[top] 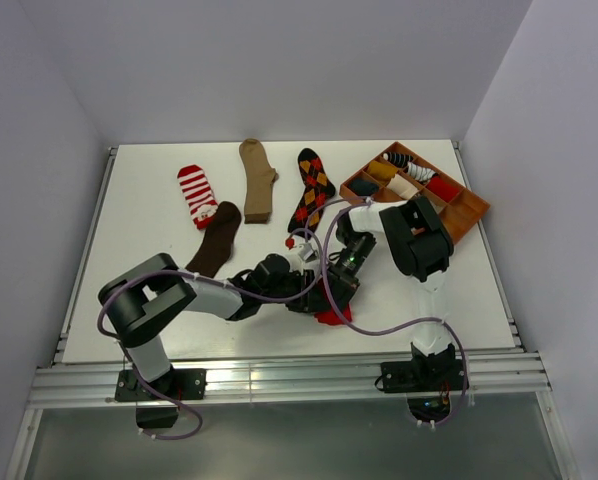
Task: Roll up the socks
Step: Roll the sock at the center of the board.
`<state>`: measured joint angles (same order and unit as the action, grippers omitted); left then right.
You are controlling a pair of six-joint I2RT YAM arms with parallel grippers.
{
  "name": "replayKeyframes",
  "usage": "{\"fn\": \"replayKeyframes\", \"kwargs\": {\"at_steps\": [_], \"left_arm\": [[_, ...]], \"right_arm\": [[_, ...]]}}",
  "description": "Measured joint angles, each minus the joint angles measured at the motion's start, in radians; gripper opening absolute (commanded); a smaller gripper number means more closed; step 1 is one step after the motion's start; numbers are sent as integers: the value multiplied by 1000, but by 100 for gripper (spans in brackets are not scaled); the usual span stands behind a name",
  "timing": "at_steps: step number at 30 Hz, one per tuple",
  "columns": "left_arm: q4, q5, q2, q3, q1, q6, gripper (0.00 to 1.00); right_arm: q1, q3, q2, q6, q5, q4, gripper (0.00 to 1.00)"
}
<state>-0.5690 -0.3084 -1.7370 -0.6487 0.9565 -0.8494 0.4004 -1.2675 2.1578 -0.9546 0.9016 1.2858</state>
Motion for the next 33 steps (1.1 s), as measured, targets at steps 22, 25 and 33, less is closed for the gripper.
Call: {"fn": "replayKeyframes", "kwargs": {"at_steps": [22, 25, 33], "left_arm": [[-17, -63, -76, -45, 5, -44, 13], [33, -53, -80, -73, 8, -63, 0], [108, -53, -111, -126, 10, -120, 0]], "right_arm": [[-37, -27, 49, 115, -43, 20, 26], [-39, -22, 37, 134, -58, 6, 27], [-41, 6, -7, 175, -92, -41, 34]]}}
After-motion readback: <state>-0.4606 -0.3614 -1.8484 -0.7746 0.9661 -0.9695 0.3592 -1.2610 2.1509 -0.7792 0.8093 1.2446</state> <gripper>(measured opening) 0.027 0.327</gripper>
